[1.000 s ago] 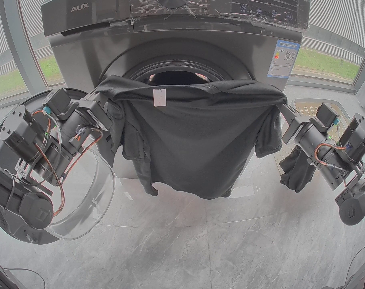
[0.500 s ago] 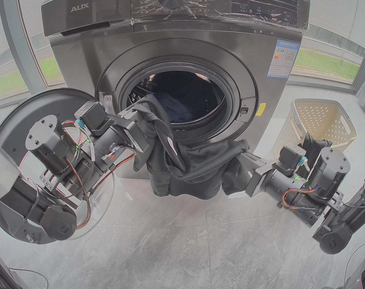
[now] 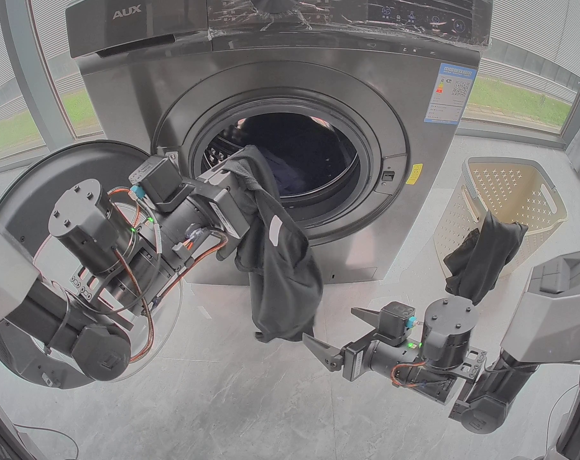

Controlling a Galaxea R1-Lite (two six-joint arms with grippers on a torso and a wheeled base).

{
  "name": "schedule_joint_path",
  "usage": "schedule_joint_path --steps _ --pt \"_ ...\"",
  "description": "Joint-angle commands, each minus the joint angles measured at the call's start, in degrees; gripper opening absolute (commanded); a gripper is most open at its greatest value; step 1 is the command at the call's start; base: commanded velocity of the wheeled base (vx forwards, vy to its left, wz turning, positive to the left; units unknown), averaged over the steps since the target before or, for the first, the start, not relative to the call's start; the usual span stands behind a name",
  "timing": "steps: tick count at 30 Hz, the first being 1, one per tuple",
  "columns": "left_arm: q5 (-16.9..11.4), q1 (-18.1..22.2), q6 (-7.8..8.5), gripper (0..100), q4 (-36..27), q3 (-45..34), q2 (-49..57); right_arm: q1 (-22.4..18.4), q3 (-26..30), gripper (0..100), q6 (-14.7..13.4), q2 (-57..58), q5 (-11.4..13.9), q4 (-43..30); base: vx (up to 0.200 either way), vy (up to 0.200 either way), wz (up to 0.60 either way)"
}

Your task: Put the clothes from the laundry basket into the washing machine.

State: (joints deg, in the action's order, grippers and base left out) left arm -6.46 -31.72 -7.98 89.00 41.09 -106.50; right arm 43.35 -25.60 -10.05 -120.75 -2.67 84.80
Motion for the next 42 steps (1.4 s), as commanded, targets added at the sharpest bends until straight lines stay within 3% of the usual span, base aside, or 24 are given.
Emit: schedule_joint_path --steps 1,9,19,27,34,35,42 --pt "-0.2 -0.4 -0.01 0 0.2 -0.3 2.5 -0.2 -8.0 100 0.1 -7.3 -0.5 0.0 0.000 0.000 0.00" --pt "-0.3 -2.7 0.07 0 0.2 -1.7 3.7 -3.2 -19.7 100 0.9 -11.1 -0.2 -0.6 0.000 0.000 0.00" --pt "-0.4 -3.3 0.43 0 0.2 -2.1 4.3 -3.4 -27.5 100 3.8 -16.1 0.5 -1.1 0.000 0.000 0.00" --pt "-0.3 -6.1 0.60 0 0.2 -2.2 7.2 -5.0 -36.1 100 4.2 -20.8 0.6 -2.3 0.000 0.000 0.00" --pt "-0.5 -6.2 0.60 0 0.2 -2.6 7.3 -5.1 -39.1 100 4.1 -22.7 0.5 -2.4 0.000 0.000 0.00" --pt "-0.5 -6.2 0.51 0 0.2 -2.6 7.2 -5.1 -39.2 0 4.1 -22.7 0.5 -2.4 0.000 0.000 0.00" --pt "-0.6 -4.7 -0.01 0 0.1 -2.5 6.7 -6.0 -39.1 0 4.2 -22.1 0.5 -1.7 0.000 0.000 0.00"
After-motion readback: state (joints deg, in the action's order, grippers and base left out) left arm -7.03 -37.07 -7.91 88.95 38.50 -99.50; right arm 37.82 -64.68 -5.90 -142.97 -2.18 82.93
